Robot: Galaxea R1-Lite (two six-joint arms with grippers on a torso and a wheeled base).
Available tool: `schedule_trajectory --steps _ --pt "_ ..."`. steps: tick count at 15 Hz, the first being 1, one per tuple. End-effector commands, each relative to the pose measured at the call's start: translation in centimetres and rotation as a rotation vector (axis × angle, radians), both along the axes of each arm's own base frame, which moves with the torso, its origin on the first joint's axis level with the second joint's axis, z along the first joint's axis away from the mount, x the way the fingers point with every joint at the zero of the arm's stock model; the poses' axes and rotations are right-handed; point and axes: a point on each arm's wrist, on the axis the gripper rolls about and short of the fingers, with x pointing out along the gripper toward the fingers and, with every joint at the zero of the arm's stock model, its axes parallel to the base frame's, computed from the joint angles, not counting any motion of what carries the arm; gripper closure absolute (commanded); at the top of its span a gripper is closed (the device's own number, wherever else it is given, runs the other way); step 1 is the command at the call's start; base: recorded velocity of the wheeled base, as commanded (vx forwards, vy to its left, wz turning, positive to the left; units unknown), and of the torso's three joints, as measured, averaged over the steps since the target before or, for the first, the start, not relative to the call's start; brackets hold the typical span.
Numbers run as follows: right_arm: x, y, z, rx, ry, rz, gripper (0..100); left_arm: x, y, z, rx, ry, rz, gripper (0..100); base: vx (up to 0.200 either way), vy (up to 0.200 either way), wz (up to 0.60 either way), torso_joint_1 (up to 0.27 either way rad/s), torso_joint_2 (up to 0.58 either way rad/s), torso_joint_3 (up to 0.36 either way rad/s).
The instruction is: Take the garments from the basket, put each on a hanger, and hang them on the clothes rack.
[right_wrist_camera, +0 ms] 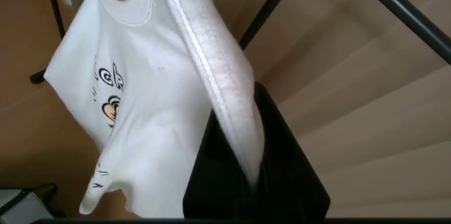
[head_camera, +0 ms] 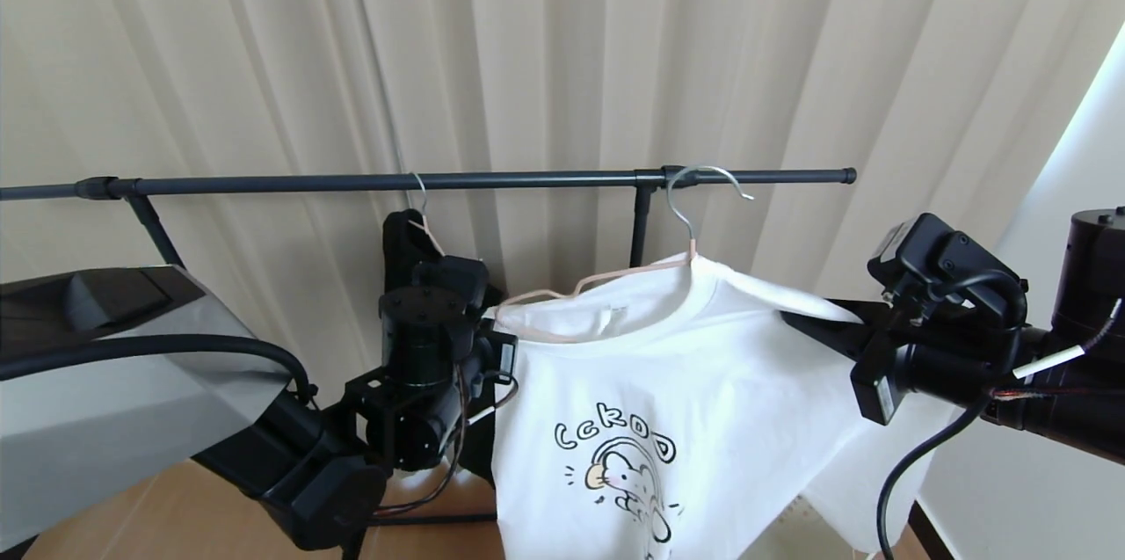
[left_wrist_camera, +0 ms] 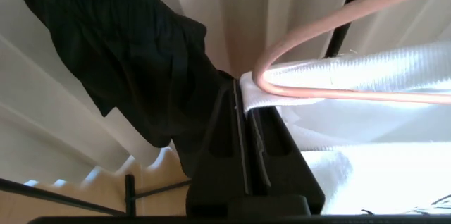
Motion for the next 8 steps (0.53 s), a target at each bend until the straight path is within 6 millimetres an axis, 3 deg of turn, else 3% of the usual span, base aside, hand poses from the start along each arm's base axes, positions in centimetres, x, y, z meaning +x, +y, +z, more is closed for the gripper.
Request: schedule_trajectory --steps 1,4,8 --pt "-0.2 -0.1 0.2 0.003 -0.007 0.001 100 0.8 0.6 0.5 -0.013 -0.019 0.027 100 0.000 0.000 0.00 0.000 0.00 0.000" --pt "-0.3 -0.3 0.2 0.003 -0.007 -0.006 100 1.4 1.1 0.9 -0.024 -0.034 0.047 100 0.000 0.000 0.00 0.000 0.00 0.000" --pt "0.0 -0.1 -0.3 -0.007 0.010 -0.006 100 -0.8 -0.7 2.7 -0.063 -0.085 -0.025 100 0.000 0.000 0.00 0.000 0.00 0.000"
